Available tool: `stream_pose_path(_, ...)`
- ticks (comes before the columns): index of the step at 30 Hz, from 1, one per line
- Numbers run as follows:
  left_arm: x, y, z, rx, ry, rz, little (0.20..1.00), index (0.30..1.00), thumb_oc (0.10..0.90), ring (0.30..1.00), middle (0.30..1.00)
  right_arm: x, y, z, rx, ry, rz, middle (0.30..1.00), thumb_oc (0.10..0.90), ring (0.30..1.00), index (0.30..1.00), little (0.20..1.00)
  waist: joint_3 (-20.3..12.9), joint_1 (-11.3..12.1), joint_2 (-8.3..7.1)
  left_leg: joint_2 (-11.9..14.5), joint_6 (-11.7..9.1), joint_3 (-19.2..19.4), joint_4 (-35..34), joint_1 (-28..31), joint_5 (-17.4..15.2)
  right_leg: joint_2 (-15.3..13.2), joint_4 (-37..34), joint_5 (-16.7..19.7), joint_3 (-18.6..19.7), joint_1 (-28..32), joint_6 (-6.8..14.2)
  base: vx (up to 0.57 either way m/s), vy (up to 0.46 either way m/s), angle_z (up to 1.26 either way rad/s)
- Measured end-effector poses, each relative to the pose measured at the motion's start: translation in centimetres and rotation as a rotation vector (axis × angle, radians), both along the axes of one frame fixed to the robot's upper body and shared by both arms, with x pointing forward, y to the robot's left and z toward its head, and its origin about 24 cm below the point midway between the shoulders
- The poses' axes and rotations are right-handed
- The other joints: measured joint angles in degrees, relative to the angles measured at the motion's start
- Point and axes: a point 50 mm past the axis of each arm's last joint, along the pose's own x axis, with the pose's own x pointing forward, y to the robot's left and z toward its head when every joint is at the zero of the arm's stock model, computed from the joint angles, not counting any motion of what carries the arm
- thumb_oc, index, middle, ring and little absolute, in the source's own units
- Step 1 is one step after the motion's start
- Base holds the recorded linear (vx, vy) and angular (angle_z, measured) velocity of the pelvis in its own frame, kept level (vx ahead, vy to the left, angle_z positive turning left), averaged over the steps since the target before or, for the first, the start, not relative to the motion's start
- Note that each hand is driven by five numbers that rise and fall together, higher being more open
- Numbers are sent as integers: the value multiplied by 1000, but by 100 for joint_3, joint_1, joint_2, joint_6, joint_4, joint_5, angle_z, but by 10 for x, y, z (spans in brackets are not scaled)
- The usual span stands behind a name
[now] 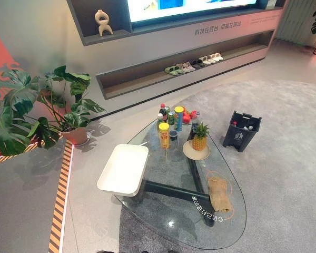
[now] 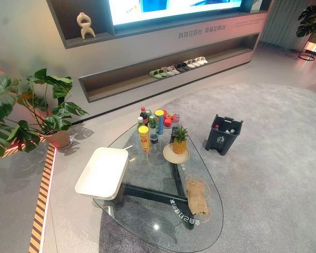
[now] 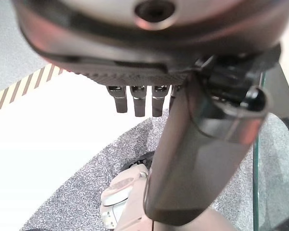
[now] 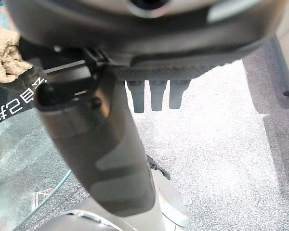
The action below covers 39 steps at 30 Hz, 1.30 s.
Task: Wipe the table with a cloth and put it in the basket.
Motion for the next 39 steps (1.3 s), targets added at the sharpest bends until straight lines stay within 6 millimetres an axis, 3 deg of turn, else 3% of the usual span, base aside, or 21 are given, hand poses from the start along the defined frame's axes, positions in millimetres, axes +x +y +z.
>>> stream_pose_path(39, 1, 0, 0, 5, -3, 2, 900, 900, 800, 900, 900, 1, -2, 1, -12, -1, -4, 900, 800, 900, 900, 900, 0, 2, 5, 1, -1, 0, 0, -33, 0, 0, -5, 0, 0, -36, 0, -18, -1, -1)
